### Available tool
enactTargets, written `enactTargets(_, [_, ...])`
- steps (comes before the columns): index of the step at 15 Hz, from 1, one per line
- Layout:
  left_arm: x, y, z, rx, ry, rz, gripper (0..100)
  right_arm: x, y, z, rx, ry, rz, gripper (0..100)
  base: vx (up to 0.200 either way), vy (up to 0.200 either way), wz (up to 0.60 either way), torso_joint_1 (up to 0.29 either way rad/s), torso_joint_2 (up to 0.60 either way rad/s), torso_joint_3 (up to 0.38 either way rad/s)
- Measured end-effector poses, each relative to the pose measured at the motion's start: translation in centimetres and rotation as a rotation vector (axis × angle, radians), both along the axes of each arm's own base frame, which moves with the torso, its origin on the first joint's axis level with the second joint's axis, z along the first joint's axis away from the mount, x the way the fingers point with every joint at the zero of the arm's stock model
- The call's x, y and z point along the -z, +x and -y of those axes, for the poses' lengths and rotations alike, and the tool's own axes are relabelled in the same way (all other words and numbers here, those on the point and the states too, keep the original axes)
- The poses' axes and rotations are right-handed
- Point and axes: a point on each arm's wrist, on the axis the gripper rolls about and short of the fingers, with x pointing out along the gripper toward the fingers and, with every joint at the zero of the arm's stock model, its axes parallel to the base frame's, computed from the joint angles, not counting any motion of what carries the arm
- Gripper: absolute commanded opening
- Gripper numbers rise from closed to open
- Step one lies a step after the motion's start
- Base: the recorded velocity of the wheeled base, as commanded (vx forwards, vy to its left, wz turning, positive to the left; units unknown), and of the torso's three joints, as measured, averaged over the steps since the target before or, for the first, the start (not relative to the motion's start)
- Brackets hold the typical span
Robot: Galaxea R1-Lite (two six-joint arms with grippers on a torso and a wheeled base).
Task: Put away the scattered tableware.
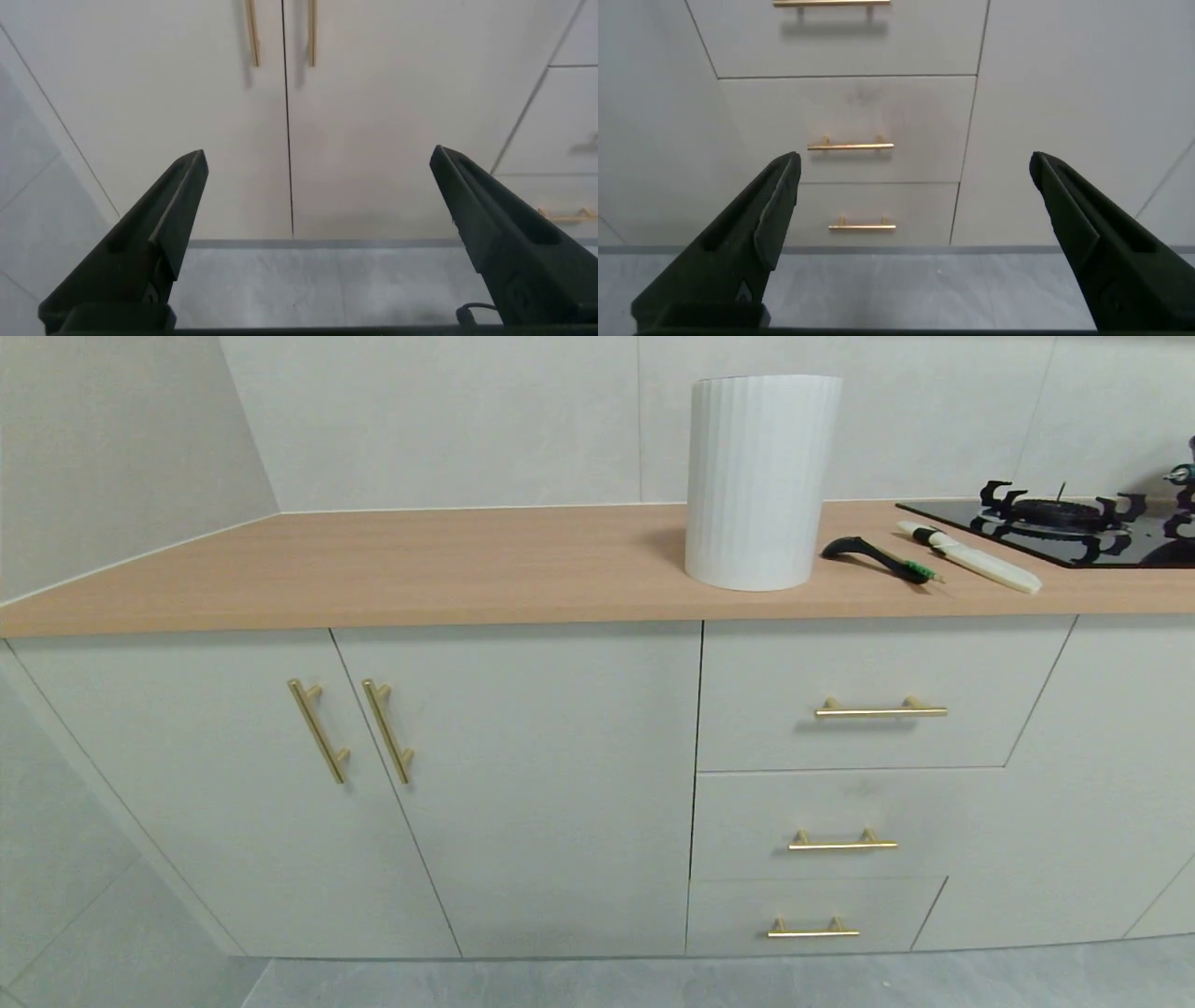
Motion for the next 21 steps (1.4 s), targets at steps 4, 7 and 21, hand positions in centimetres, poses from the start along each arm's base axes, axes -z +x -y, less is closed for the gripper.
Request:
enactTargets(4, [0.0,0.0,0.0,0.0,0.0,0.0,100,0.0,0.0,0.0,-0.002,-0.001,0.0,100,0.0,0.0,0.0,0.0,0.0,0.0])
enactTargets(7, [0.0,0.0,0.0,0.0,0.0,0.0,100,0.0,0.0,0.0,-0.003,-0.003,0.0,100,0.0,0.0,0.0,0.0,0.0,0.0])
enactTargets(21, [0.0,0.0,0.0,0.0,0.0,0.0,100,-7.2,4.5,-0.3,-0.155,0.017,-0.276,100,0.0,0.0,0.0,0.0,0.0,0.0])
